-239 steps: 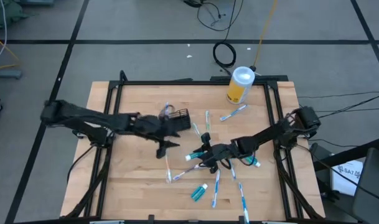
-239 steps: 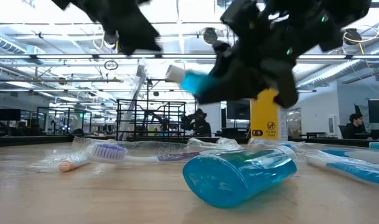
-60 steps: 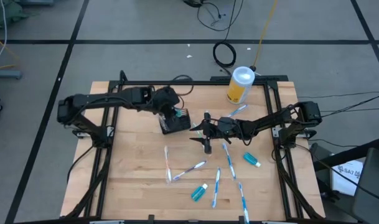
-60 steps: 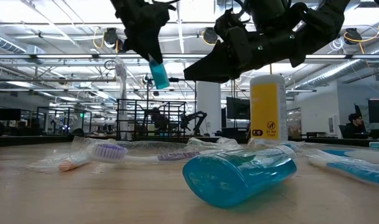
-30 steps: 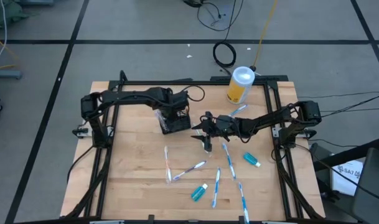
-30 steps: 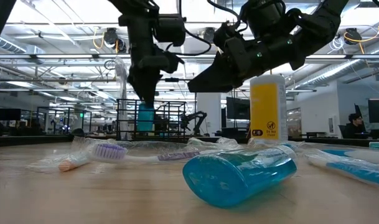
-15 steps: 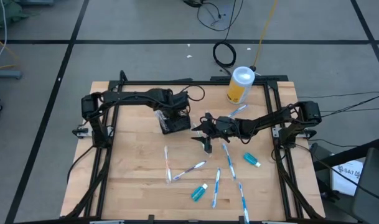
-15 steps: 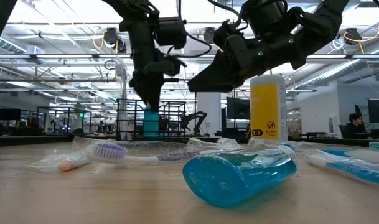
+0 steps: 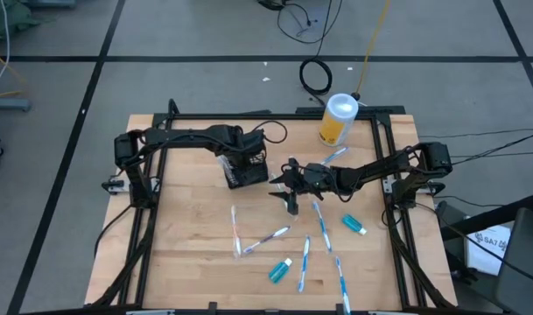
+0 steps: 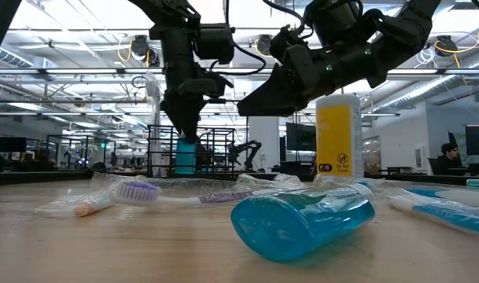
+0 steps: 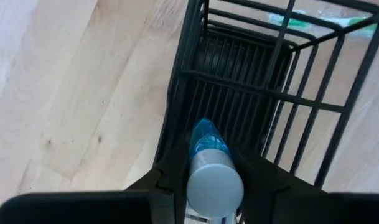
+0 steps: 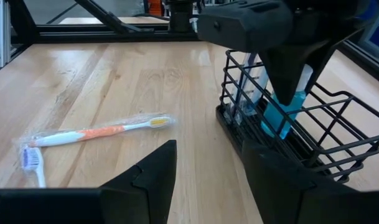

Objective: Pick & Place toothbrushing station
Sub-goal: Put the top left blue mouthwash into the black mesh organizer

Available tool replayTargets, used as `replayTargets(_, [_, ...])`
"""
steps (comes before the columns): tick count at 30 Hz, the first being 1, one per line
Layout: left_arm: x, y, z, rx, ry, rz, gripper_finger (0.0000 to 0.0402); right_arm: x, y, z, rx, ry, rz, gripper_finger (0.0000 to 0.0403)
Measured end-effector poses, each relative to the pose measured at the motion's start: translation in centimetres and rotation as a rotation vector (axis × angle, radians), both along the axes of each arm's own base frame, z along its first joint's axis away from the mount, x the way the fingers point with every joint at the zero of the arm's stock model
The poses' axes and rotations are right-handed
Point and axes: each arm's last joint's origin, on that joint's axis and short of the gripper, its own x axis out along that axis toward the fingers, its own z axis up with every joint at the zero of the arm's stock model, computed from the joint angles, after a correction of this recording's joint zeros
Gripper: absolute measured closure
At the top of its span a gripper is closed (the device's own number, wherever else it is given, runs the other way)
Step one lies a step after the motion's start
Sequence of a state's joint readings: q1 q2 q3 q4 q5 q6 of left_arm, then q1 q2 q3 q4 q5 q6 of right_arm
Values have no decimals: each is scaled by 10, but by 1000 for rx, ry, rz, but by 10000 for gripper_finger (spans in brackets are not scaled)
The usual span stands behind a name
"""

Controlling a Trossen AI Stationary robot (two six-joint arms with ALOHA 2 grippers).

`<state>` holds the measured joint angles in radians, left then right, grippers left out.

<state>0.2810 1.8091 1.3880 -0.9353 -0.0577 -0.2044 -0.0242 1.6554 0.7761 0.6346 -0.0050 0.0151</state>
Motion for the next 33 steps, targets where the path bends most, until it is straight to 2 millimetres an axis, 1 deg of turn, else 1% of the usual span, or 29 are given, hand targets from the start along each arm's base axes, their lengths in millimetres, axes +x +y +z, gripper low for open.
replayTargets(3, [0,1,0,23,7,6,300,0,0,0,0,0,0,224])
replayTargets(8, [0,0,0,12,2,10,300,0,0,0,0,0,0,224])
replayTargets(11, [0,-2,0,15,6,-19,300,0,0,0,0,0,0,224])
replayTargets(13, [-1,-4,3,-13,-2,-54,300,0,0,0,0,0,0,224])
replayTargets(16, [-4,-4,13,-90,-65,-116,300,0,0,0,0,3,0,224])
replayTargets(18, [-5,-3,19,-86,-98,-150,300,0,0,0,0,4,0,224])
replayTargets(20, [-6,-1,19,-70,-95,-185,300,0,0,0,0,4,0,224])
replayTargets(22, [-8,2,14,-66,-92,-203,300,0,0,0,0,4,0,224])
replayTargets(26, [-10,5,-8,-103,-137,-218,300,0,0,0,0,4,0,224])
replayTargets(27, [-11,6,-11,-112,-137,-214,300,0,0,0,0,5,0,224])
replayTargets(33, [-14,15,-10,-102,-148,-219,300,0,0,0,-53,6,17,224])
